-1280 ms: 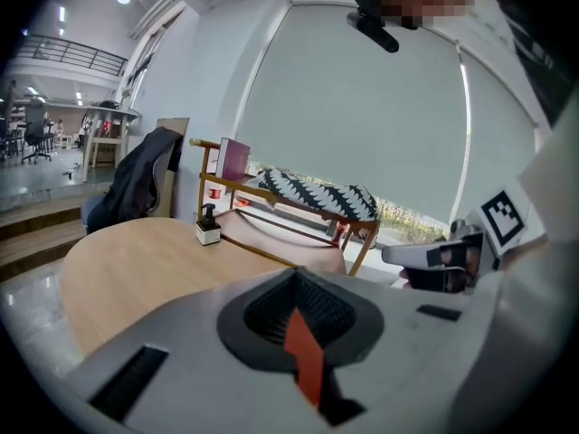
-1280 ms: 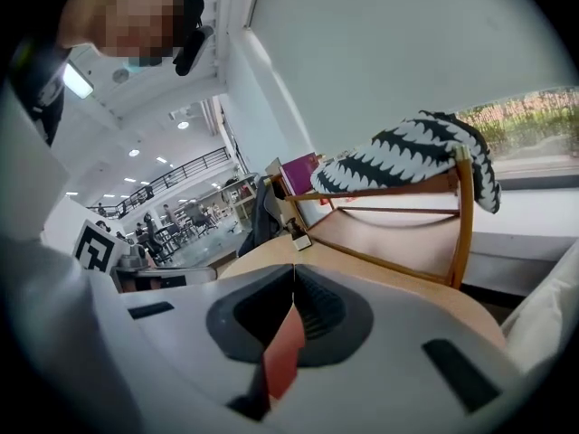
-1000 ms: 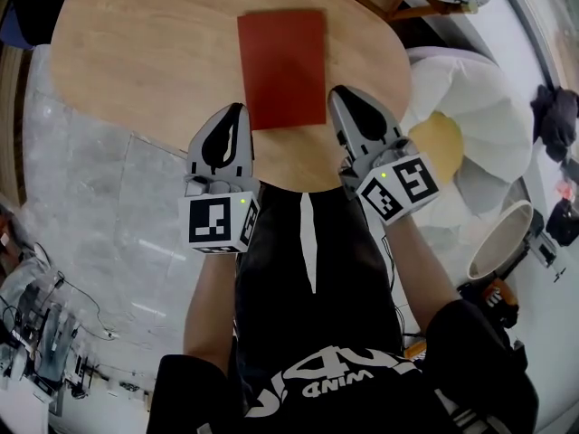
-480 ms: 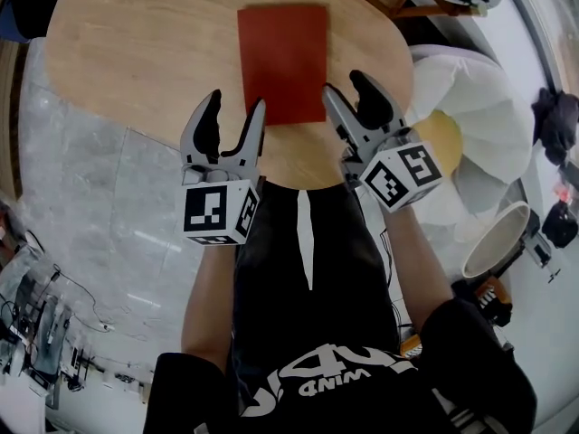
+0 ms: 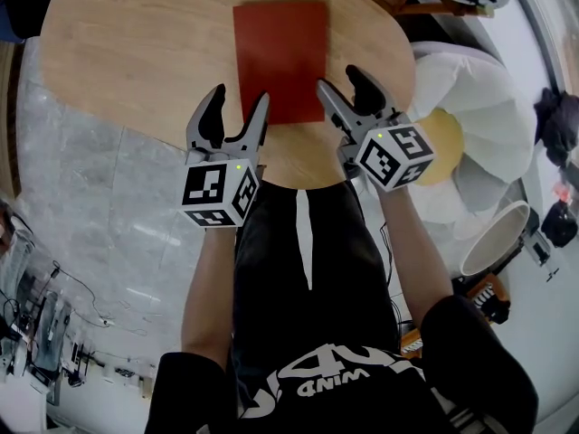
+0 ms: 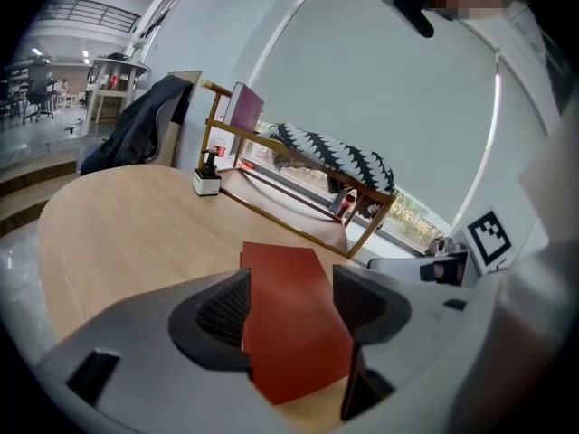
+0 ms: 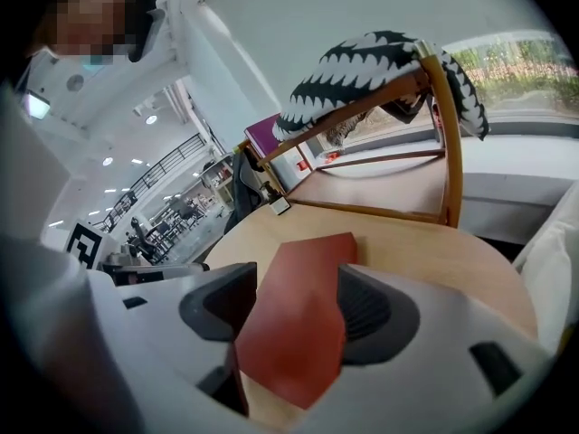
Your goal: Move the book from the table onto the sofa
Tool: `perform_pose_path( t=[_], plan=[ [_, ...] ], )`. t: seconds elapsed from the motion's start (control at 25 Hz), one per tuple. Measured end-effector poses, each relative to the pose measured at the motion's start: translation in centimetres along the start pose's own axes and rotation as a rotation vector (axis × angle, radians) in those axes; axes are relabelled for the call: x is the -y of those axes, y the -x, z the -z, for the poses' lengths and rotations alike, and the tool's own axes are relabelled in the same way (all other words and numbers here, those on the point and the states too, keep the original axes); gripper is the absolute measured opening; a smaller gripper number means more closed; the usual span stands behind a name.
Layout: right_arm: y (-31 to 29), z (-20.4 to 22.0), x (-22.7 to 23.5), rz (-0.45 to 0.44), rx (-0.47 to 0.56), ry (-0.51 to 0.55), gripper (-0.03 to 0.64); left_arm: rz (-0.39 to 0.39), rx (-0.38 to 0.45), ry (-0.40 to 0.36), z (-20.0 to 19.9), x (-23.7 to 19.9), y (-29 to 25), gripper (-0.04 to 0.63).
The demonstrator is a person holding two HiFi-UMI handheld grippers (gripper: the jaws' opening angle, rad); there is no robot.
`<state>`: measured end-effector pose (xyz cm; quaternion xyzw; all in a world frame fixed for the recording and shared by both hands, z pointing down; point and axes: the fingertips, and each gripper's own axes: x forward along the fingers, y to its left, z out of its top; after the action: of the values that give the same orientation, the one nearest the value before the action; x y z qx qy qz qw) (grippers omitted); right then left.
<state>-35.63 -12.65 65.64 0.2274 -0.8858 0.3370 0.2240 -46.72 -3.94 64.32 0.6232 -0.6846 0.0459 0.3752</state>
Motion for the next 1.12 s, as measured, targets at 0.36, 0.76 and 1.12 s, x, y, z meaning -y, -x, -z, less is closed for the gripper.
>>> perform_pose_path(
  t=[0.36, 0.76, 1.12],
  plan=[
    [-2.9, 3.8, 1.7, -0.003, -0.124, 0.022, 0.256, -0.010, -0.112, 0.066, 4.0, -2.0, -3.0, 0.272],
    [-5.2, 6.8, 2.7, 0.001, -0.212, 0.022, 0.256, -0.019, -0.192, 0.101, 7.0, -2.8, -5.9, 0.272],
    [-6.0, 8.0, 3.4, 0.017, -0.253, 0.021, 0.256, -0.029, -0.230, 0.115, 8.4, -3.1, -7.1, 0.272]
  ],
)
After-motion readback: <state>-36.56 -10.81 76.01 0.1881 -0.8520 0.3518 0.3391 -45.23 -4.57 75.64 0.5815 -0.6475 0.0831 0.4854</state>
